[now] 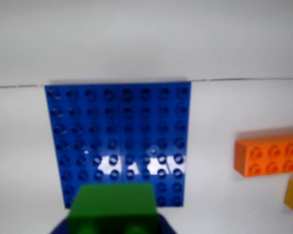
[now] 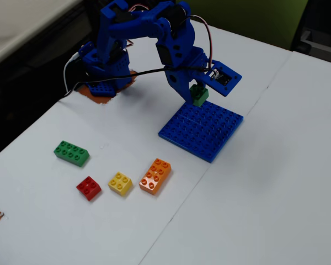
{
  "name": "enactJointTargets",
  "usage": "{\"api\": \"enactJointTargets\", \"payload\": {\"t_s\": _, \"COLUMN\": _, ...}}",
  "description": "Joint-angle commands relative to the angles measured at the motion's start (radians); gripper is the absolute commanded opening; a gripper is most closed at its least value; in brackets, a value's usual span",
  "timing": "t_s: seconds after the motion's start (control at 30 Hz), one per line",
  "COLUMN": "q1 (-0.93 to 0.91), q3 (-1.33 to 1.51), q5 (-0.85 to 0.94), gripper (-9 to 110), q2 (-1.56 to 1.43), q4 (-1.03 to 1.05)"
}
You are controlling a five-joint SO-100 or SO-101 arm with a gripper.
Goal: Pick up the 2x2 green block and go up the 8x8 blue block.
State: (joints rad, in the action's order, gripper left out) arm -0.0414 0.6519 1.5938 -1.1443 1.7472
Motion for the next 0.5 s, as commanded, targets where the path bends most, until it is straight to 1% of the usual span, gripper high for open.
{"api": "enactJointTargets", "payload": {"t_s": 0.0, "q1": -0.009, "q3": -0.003, "q5": 0.006, "gripper": 0, "q2": -0.034, "q4": 0.006}}
{"api": "enactJointTargets", "payload": {"t_s": 0.47, "q1": -0.009, "q3": 0.0, "q5": 0.011, "gripper": 0, "q2": -0.04, "q4": 0.006}}
